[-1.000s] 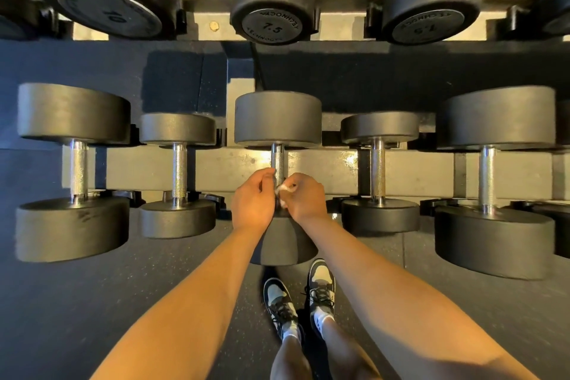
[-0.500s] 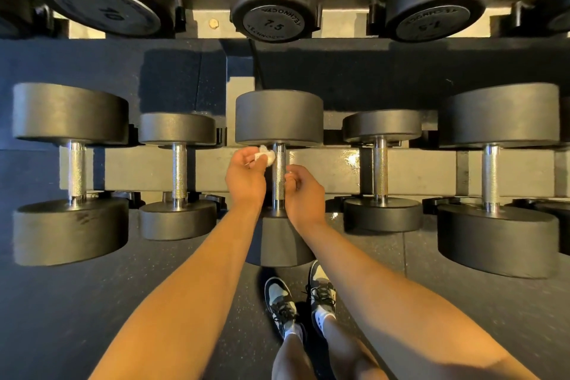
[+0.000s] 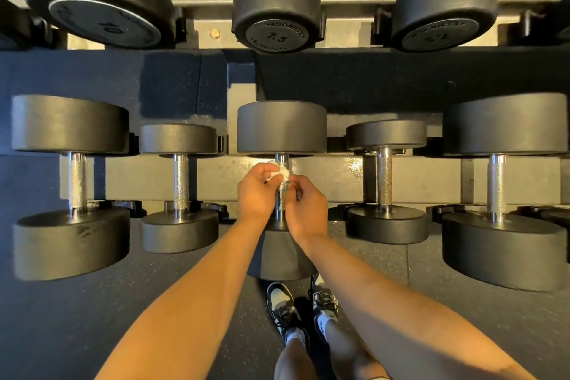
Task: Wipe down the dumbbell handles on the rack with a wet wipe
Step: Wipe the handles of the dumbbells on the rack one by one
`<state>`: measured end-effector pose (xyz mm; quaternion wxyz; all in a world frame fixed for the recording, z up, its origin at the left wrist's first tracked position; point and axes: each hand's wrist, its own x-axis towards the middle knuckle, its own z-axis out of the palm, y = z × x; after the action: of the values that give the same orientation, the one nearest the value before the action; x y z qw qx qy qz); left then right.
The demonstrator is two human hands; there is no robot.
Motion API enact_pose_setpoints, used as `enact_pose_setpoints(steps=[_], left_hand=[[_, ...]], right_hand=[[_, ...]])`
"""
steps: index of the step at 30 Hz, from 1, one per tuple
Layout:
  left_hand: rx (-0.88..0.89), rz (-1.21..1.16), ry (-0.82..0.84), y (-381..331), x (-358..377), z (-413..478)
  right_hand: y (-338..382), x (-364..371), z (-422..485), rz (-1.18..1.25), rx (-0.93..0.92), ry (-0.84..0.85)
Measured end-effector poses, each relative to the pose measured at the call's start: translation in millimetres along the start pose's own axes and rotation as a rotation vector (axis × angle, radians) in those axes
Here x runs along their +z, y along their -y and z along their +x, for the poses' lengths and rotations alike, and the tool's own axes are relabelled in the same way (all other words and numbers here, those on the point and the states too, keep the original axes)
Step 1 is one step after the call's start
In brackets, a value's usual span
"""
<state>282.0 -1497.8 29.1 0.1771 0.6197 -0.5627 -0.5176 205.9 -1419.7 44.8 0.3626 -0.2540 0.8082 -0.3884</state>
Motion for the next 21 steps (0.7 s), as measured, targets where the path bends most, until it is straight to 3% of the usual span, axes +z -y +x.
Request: enact_pose_setpoints(steps=[5,13,21], left_hand=[[-0.042,-0.088,-0.205,-16,15,6],[0.072,0.080,-0.030,-3,3,-7],[0.080,0.002,-0.086,-17,9,5]], right_hand=[[0,-1,1,0.014,0.008,-0.005],[2,-2,0,0.058,0.056,0.027],[1,-1,1,0.055,0.046,-0.002]])
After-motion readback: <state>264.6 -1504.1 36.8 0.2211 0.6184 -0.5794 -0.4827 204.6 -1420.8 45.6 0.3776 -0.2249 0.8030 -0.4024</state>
